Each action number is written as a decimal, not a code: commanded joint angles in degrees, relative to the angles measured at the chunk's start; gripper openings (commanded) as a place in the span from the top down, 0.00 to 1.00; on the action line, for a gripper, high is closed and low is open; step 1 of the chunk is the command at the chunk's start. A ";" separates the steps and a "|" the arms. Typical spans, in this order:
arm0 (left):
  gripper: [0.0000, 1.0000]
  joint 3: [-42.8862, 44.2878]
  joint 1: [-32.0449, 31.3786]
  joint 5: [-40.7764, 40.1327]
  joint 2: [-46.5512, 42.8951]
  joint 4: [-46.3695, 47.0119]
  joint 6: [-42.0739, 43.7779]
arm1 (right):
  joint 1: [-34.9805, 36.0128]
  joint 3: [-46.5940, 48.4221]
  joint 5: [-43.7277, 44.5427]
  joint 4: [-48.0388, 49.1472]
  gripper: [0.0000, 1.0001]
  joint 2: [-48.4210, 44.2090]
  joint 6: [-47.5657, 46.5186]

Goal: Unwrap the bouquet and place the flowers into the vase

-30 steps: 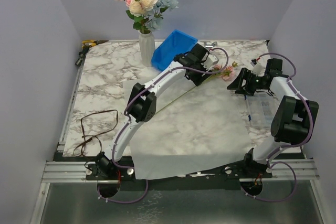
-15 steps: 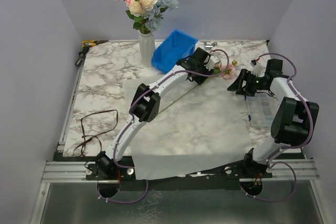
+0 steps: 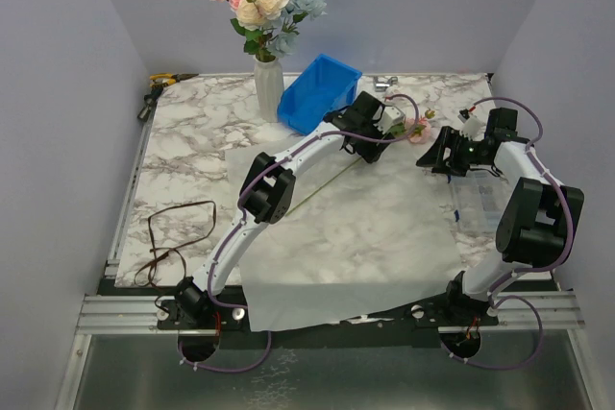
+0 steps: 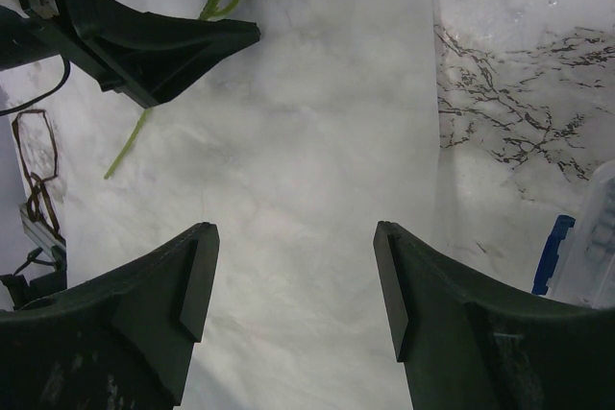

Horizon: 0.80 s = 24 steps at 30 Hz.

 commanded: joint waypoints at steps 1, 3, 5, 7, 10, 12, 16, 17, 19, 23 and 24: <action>0.43 0.32 -0.58 2.77 -1.85 1.43 -1.19 | -0.25 -0.43 0.60 -0.66 0.25 -1.00 -0.64; 0.57 0.92 -0.50 0.90 -0.94 1.34 -0.90 | -0.23 -0.16 0.75 -0.70 0.25 -1.05 -0.69; 0.74 1.71 -0.53 -0.17 -0.84 1.41 -1.32 | -0.26 -0.07 1.02 -0.82 0.25 -1.23 -0.90; 0.86 2.43 -0.49 -0.49 -1.78 1.96 -2.25 | -0.24 -0.07 1.12 -0.88 0.25 -1.40 -0.90; 1.00 2.83 -0.47 -1.01 -4.89 4.57 -4.45 | -0.25 0.05 0.97 -0.99 0.25 -1.18 -0.90; 1.00 2.55 -0.33 -1.92 -7.71 7.08 -5.99 | -0.25 0.32 0.71 -0.94 0.25 -0.91 -0.90; 1.00 -1.11 0.13 -3.83 -15.07 14.82 -9.54 | -0.29 0.81 0.28 -0.68 0.25 -0.96 -0.60; 1.00 -2.73 0.16 -3.96 -17.64 17.76 -9.88 | -0.27 0.93 0.18 -0.66 0.25 -0.92 -0.55; 1.00 -7.93 0.67 -2.40 -23.44 24.54 -10.13 | -0.30 1.07 0.07 -0.90 0.25 -1.03 -0.78; 1.00 -23.18 1.61 -2.16 -35.23 43.28 -11.66 | -0.23 1.16 -0.11 -0.84 0.25 -1.03 -0.89; 1.00 -26.16 1.70 -3.04 -37.92 48.15 -11.22 | -0.28 1.29 -0.24 -0.84 0.25 -0.96 -0.77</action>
